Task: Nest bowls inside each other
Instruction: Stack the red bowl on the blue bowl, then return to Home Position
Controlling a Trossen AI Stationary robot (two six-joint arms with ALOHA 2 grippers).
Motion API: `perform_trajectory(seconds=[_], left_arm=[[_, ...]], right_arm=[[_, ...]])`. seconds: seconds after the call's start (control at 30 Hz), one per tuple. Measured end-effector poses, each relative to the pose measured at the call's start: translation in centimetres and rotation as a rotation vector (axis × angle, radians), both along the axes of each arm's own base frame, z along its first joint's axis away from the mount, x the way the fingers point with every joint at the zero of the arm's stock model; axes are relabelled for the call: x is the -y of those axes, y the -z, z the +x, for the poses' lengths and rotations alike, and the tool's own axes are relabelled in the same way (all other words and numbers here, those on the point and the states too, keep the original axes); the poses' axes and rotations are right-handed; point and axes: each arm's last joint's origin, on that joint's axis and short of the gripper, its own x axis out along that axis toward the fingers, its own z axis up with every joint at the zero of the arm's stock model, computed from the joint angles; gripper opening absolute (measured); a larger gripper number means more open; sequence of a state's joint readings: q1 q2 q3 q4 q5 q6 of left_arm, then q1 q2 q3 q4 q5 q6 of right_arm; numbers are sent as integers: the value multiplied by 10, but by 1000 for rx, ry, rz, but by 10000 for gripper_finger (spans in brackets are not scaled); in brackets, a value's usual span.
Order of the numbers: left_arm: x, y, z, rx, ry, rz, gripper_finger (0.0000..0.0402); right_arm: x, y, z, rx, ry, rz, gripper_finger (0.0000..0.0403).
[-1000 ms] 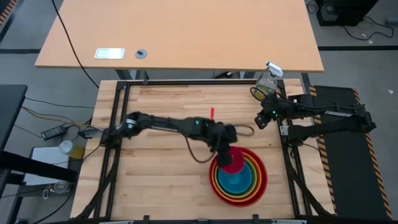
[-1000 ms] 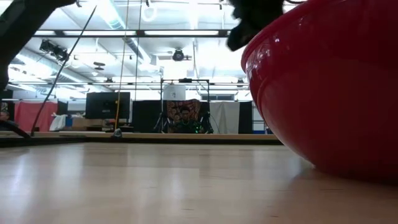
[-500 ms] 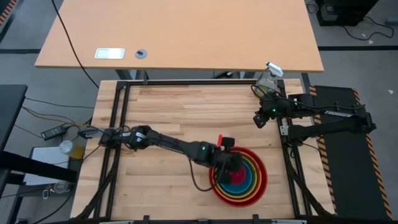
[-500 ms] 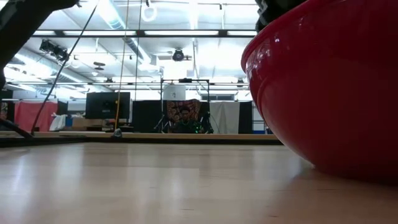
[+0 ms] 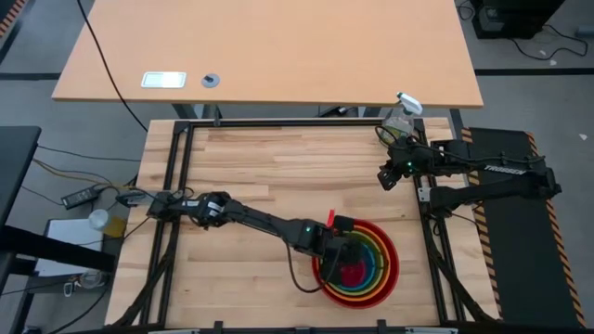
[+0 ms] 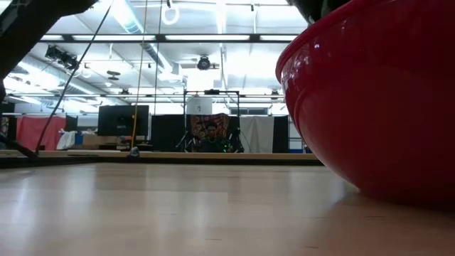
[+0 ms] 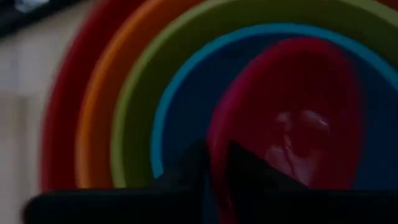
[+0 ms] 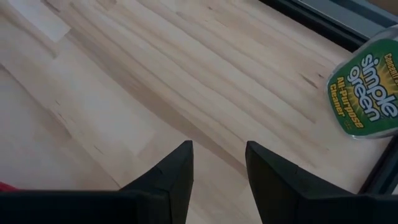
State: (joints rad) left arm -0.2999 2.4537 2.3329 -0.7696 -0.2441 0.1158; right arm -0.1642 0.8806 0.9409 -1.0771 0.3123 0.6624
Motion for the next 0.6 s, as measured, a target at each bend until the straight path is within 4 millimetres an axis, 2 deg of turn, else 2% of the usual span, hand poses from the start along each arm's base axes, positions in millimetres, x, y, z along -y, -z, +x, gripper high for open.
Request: perform_trajectory(seconds=[0.27,0.33,0.47,0.6], left_arm=[[-6,-3,0,-23,21,-72,212],[-10,-15,-4,-13,12,-65,236],[-24,-40,-11,15,-22,-24,254],[-39,-45,-14,-16,-61,-24,247]], right_arm=[[0,0,0,5,10,9,155],[-1,0,-3,-10,-11,25,155],[-3,-7,-12,-66,-16,62,155],[-5,-14,-15,-73,-12,63,154]])
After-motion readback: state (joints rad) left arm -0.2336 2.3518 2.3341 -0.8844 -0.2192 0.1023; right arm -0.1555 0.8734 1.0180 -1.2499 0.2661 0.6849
